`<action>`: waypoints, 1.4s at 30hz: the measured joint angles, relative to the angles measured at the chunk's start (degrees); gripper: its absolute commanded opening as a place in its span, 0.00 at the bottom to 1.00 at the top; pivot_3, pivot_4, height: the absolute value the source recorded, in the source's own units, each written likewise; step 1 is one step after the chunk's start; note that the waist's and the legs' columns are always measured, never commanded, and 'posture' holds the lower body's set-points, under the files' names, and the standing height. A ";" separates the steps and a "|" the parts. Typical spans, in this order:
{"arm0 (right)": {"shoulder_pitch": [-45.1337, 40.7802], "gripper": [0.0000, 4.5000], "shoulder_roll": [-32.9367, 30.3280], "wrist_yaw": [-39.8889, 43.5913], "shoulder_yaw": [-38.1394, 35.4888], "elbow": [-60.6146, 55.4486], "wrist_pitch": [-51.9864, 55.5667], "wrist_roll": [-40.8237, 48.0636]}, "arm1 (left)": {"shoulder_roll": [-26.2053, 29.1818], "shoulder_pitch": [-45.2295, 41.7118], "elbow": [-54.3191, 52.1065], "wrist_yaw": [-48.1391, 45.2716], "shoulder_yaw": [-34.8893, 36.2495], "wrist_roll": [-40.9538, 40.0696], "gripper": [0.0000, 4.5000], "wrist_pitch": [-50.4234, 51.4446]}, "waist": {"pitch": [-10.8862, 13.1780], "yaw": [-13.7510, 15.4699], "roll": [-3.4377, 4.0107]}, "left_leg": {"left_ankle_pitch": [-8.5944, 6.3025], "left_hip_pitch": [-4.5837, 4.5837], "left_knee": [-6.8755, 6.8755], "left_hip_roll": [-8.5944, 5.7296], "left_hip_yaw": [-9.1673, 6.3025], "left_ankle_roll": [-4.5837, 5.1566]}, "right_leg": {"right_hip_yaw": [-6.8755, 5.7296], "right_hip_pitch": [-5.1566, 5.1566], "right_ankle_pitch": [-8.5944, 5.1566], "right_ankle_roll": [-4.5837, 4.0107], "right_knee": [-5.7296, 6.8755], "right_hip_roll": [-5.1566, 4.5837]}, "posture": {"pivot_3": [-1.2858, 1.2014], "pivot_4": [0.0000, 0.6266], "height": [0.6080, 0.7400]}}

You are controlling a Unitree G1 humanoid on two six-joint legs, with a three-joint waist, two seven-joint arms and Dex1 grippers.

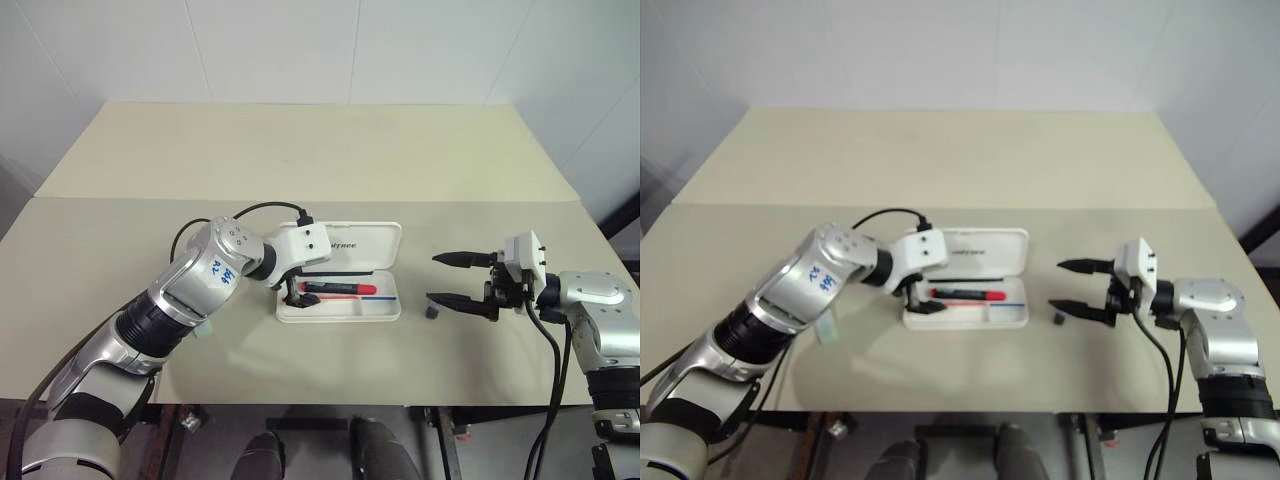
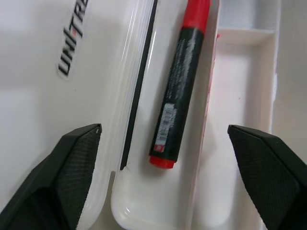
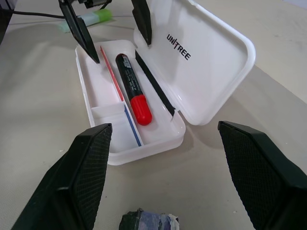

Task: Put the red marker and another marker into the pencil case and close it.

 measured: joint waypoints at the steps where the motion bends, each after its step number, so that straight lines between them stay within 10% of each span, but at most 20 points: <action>1: 0.00 1.00 0.00 0.00 0.00 0.00 0.00 -0.03 | -0.43 0.49 -0.56 0.08 0.81 -0.43 1.00 -0.75 | 0.00 0.00 0.00 | 0.00 0.00 0.00 0.00 0.00 0.00 | 0.00 0.00 0.00 0.00 0.00 0.00 | 0.52 0.24 1.00; 13: -0.59 1.00 0.12 2.77 0.75 0.44 0.45 0.11 | -3.99 4.56 -11.19 11.14 21.15 -6.20 1.00 7.34 | 0.00 -0.16 0.00 | 0.00 0.03 0.04 0.01 0.01 0.00 | 0.00 0.01 0.01 0.01 0.03 0.00 | 0.52 0.24 1.00; 22: -9.30 1.00 2.05 6.62 3.90 9.66 -1.44 -1.11 | -17.80 4.90 -21.95 33.52 36.86 -2.27 1.00 21.06 | 0.00 -0.15 -0.01 | 0.01 0.04 0.11 -0.01 0.00 -0.02 | -0.02 0.08 0.08 0.08 -0.03 -0.02 | 0.52 0.24 1.00; 42: -24.80 1.00 4.87 9.26 12.34 32.39 -9.94 -1.65 | -45.26 24.36 -37.37 70.07 41.91 17.10 1.00 23.38 | 0.00 -0.06 -0.04 | -0.02 -0.01 0.14 -0.03 0.05 -0.16 | 0.00 0.14 0.19 0.13 -0.24 -0.02 | 0.52 0.24 1.00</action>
